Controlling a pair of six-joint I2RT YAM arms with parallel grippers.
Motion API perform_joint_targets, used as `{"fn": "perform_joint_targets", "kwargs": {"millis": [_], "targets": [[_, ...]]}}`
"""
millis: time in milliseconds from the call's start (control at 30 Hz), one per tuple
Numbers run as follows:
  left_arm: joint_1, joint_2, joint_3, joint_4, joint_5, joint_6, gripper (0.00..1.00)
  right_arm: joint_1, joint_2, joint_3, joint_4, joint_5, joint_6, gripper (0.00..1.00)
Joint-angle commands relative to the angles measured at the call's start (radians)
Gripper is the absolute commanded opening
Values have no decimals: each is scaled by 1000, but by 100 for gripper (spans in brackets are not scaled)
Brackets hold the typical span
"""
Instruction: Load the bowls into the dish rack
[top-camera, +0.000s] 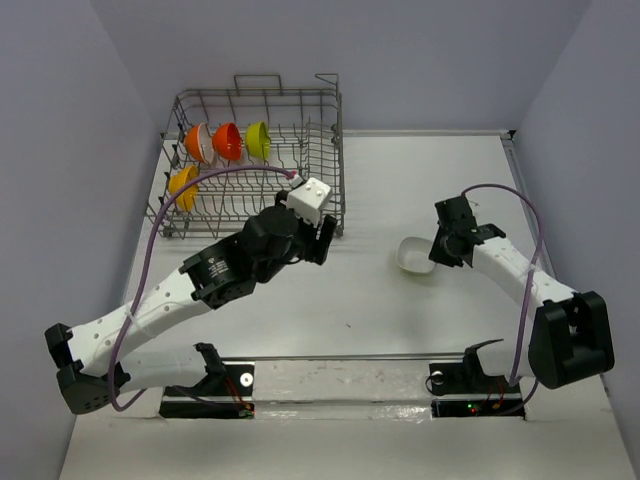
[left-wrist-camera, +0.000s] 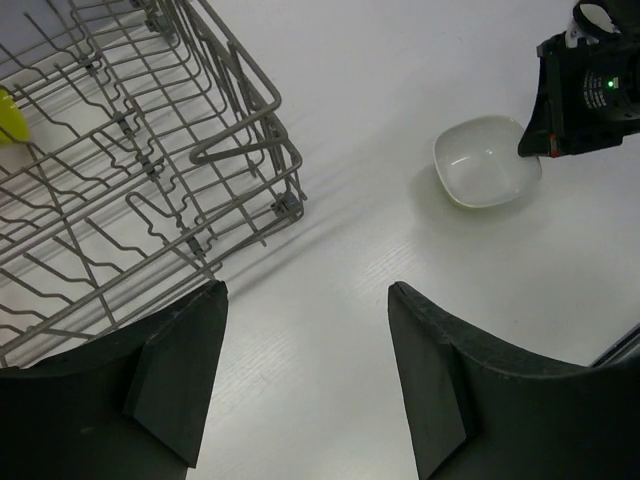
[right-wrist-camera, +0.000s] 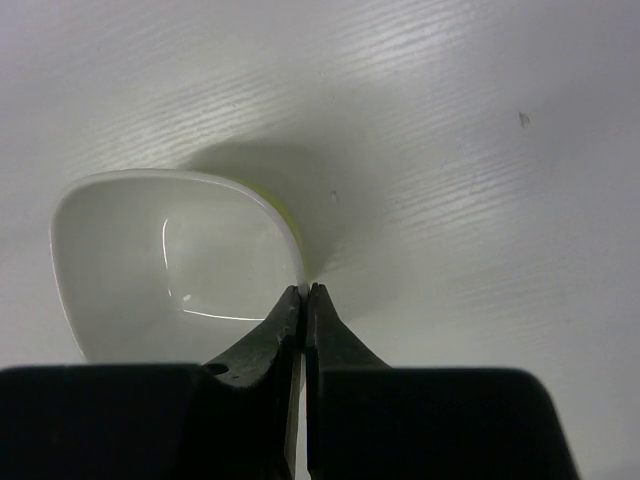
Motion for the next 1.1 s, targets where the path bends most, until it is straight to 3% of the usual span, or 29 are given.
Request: {"fn": "perform_joint_targets", "kwargs": {"millis": [0, 233, 500, 667, 767, 1067], "targets": [[-79, 25, -13, -2, -102, 16, 75, 27, -47, 25, -92, 23, -20, 1], [-130, 70, -1, 22, -102, 13, 75, 90, -63, 30, -118, 16, 4, 1], [-179, 142, 1, 36, -96, 39, 75, 213, 25, 13, -77, 48, 50, 1], [-196, 185, -28, 67, -79, 42, 75, 222, 43, -1, -49, 48, 47, 2], [-199, 211, -41, 78, -63, 42, 75, 222, 45, -14, -37, 49, 49, 6], [-224, 306, -24, 81, -63, 79, 74, 222, -35, 4, -49, 10, 33, 32]]}}
